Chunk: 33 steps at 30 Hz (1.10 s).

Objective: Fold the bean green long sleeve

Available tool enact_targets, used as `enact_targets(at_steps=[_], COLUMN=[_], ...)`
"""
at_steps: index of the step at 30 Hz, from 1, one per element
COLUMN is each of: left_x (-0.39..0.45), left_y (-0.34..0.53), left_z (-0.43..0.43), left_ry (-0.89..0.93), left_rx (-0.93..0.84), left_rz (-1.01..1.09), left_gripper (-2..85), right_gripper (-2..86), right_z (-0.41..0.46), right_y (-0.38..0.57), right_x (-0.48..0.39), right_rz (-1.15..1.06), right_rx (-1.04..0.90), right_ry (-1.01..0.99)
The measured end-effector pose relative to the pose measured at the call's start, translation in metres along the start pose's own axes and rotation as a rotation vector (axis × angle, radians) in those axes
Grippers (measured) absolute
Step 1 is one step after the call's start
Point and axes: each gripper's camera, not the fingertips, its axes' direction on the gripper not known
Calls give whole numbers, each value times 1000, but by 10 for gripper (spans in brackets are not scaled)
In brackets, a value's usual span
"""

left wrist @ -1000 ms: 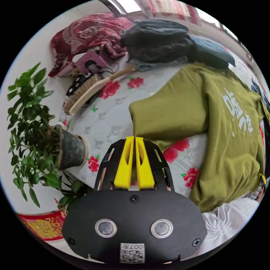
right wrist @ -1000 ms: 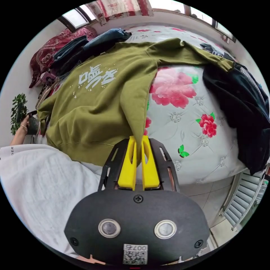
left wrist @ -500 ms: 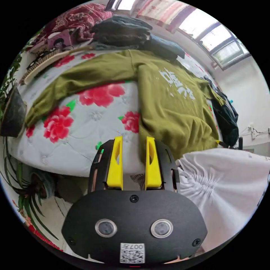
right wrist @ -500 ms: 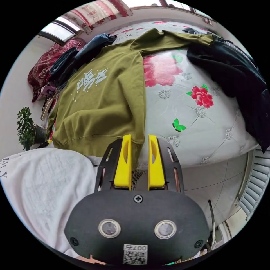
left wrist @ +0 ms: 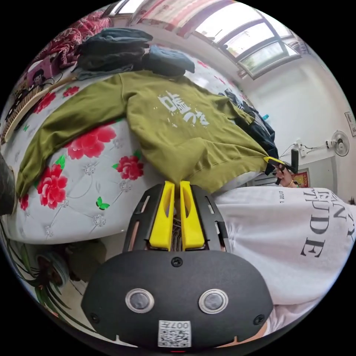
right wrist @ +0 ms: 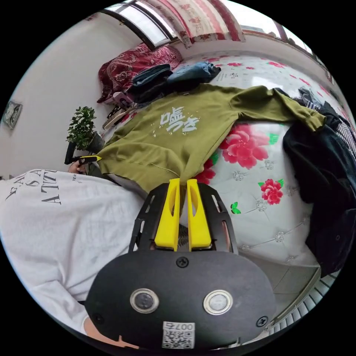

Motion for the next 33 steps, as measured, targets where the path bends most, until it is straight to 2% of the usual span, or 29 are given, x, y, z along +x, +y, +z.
enact_targets(at_steps=[3,5,7,10,14,19,22,27,31,32,33], left_x=[-14,-45,-77,-73,-69,-113,-154,-231,-286,-295,-315], left_y=[29,52,79,93,98,112,111,96,78,77,76], left_z=[-22,9,70,105,85,-10,-52,-100,-136,-140,-147], left_ry=[-21,57,75,-32,-86,-93,-121,-123,-230,-231,-213], left_rx=[-4,-43,-168,-308,-299,-30,126,329,419,432,463], left_rz=[-36,-164,-372,-373,-313,-453,-539,-734,-865,-888,-939], left_gripper=[1,3,8,23,26,57,89,127,136,137,138], right_gripper=[4,4,4,7,8,8,7,8,8,8,6], right_z=[18,66,126,149,145,94,97,158,232,237,237], right_y=[23,44,69,75,69,36,5,-47,-68,-69,-70], right_x=[7,28,45,22,3,-13,-32,-79,-117,-122,-136], right_rz=[40,167,365,300,236,258,218,128,90,108,33], right_rx=[-63,-175,-354,-452,-491,-284,-198,-246,-377,-382,-302], right_ry=[-4,-44,-54,76,209,404,455,316,260,312,360])
